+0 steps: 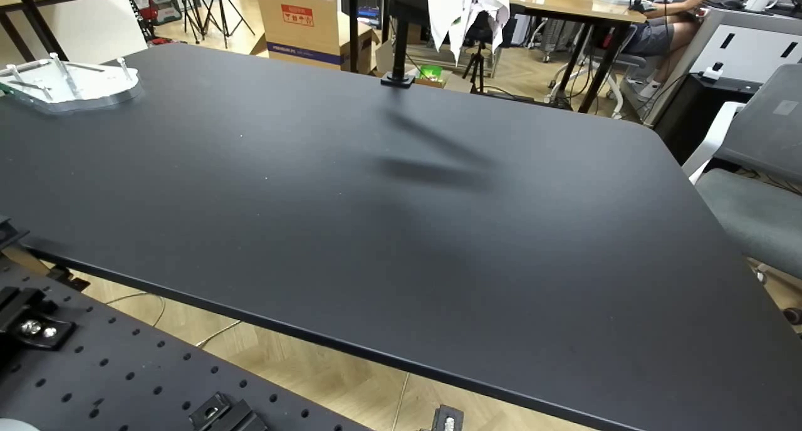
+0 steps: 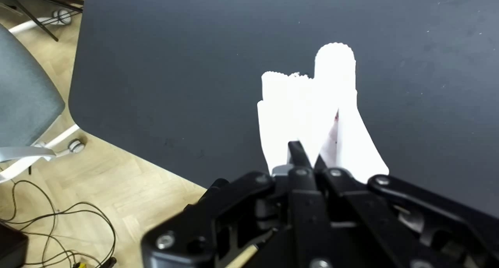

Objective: Hang the white cloth on the black stand

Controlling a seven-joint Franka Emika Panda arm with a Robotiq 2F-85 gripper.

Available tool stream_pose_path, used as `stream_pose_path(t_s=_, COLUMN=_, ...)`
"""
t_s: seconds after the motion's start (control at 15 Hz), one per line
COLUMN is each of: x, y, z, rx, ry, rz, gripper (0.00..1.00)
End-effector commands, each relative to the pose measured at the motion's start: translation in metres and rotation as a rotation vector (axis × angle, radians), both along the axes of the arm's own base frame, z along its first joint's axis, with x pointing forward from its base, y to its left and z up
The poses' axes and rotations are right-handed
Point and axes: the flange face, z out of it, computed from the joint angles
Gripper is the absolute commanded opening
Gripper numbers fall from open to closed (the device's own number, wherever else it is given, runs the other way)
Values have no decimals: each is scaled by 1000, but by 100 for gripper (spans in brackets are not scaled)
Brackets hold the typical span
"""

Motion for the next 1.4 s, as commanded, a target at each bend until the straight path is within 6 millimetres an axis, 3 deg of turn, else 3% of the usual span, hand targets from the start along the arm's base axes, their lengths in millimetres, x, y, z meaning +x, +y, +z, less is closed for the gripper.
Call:
stream_pose_path(t_s=0.0, x=9, y=-2, z=-6, rx=-6, ry=-5, rz=-2, gripper=0)
stream_pose_path(t_s=1.0, x=19, y=-16, z=-72, rx=7, ry=10, rz=14, gripper=0)
stream_pose_path(t_s=1.33, x=19, y=-5, z=-74, rx=4, ry=6, rz=38, gripper=0)
